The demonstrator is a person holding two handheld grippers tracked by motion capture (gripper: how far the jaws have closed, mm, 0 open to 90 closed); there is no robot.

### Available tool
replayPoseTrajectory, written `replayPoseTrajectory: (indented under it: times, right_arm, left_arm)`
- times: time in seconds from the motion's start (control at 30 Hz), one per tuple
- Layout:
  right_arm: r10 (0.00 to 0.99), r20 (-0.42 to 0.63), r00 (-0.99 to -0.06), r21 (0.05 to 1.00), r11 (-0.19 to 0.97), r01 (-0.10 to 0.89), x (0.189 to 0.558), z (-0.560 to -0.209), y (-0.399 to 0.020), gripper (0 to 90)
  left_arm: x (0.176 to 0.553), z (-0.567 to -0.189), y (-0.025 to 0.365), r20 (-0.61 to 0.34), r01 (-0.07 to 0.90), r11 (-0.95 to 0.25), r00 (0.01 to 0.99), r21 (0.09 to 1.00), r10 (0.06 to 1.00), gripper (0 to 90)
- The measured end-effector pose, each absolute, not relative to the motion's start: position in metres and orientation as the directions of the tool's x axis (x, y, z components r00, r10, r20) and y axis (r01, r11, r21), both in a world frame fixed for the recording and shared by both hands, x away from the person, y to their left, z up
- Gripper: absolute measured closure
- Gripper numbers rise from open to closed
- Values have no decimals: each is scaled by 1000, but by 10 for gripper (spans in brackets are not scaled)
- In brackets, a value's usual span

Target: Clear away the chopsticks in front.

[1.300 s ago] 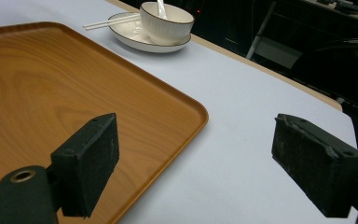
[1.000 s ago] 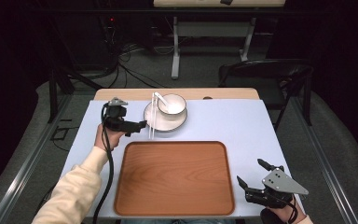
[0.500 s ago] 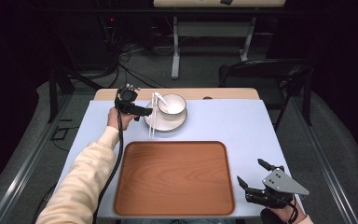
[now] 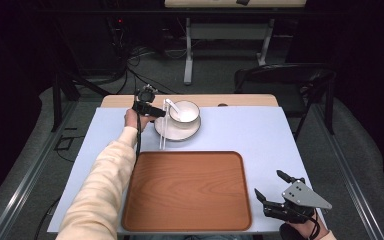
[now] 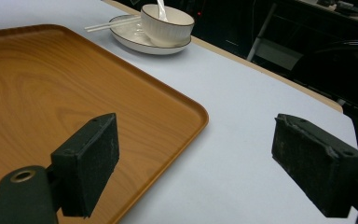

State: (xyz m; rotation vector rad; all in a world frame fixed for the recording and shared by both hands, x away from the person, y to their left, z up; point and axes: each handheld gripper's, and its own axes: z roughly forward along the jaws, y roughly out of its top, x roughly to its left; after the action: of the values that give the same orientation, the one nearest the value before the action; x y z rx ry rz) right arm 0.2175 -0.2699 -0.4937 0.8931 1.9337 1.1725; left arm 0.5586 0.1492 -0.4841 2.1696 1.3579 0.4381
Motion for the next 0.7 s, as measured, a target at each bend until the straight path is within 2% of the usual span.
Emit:
replayPoseTrajectory:
  times: [0.07, 0.33, 0.37, 0.4, 0.43, 0.5, 0.53, 0.7]
  right_arm:
    - [828, -207, -521, 914, 354, 199, 217, -494, -270, 144]
    - [829, -207, -519, 914, 353, 200, 218, -494, -270, 143]
    - [830, -207, -518, 914, 353, 200, 218, -494, -270, 144]
    - [831, -206, -517, 915, 351, 200, 218, -494, -270, 144]
    - [831, -206, -517, 915, 351, 200, 218, -494, -270, 144]
    - [831, -206, -517, 915, 351, 200, 218, -494, -270, 144]
    - [831, -205, -517, 915, 350, 200, 218, -494, -270, 144]
    - [831, -205, -517, 915, 350, 200, 218, -494, -270, 144]
  left_arm:
    - [560, -486, 148, 3, 722, -348, 433, 598, 901, 334]
    - [574, -494, 149, -71, 758, -296, 410, 582, 910, 452]
    - [576, -495, 148, -65, 759, -302, 411, 577, 909, 472]
    - [577, -496, 147, -66, 759, -305, 414, 575, 908, 542]
    - [577, -497, 146, -75, 762, -306, 419, 571, 905, 542]
    - [579, -500, 145, -74, 772, -304, 412, 558, 908, 603]
    - [581, -503, 146, -118, 787, -271, 397, 555, 910, 622]
    - [583, -504, 144, -128, 796, -270, 395, 541, 910, 656]
